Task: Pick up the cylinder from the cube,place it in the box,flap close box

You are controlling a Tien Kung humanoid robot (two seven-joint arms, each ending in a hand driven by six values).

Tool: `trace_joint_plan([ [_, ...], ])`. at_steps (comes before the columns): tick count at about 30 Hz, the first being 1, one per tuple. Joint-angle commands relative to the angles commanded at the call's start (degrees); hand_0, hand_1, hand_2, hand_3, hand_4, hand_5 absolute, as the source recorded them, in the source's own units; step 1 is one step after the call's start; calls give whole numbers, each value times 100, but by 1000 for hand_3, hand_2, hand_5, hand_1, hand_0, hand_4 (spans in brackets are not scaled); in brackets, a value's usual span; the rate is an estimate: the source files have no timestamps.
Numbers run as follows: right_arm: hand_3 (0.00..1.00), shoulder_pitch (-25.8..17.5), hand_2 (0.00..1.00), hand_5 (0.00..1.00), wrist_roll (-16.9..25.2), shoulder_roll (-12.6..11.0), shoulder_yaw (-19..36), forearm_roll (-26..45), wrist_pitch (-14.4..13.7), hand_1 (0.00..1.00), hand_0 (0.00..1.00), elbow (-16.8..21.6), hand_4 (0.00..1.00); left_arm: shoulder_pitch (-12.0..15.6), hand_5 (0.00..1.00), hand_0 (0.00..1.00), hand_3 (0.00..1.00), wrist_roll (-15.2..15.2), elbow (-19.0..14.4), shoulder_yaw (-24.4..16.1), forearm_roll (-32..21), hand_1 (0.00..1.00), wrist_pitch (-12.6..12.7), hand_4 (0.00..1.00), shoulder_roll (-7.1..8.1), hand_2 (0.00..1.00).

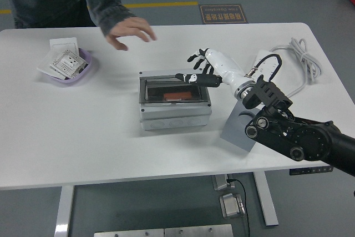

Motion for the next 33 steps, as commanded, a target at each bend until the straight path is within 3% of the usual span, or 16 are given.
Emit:
trace_joint_plan([
  [6,655,-956,537,722,252,-248,1231,-496,-290,403,342,709,984,45,51,660,555,30,0,-192,174,686,-10,483,6,571],
  [13,655,-2158,536,726,1175,-259,2648,489,-735,405,354,1348,986,106,51,660,554,51,0,-406,362,685,-13,482,20,569],
  [20,654,-3266,535,736,2158,-208,3863,1995,-337,411,396,1573,992,138,51,660,553,43,0,-551,492,685,-11,482,67,569],
  [23,654,-3617,535,736,2274,-231,4241,2482,-161,411,396,1723,992,140,51,660,553,44,0,-595,537,685,-11,482,90,569],
  [24,676,-3725,581,746,2286,-245,4378,2644,-117,502,492,1773,998,140,52,660,553,42,0,-602,543,685,-11,482,98,570],
  [29,676,-3881,581,746,2296,-279,4663,3070,-67,502,492,1890,998,150,52,660,553,47,0,-628,580,685,-15,482,129,570],
  [30,800,-3896,734,763,2295,-284,4692,3096,-68,704,737,1897,998,155,52,660,553,49,0,-632,587,685,-16,481,136,570],
  [33,800,-3934,734,763,2312,-301,4746,3166,-83,704,737,1877,998,172,52,660,553,57,0,-615,586,685,-22,481,163,570],
])
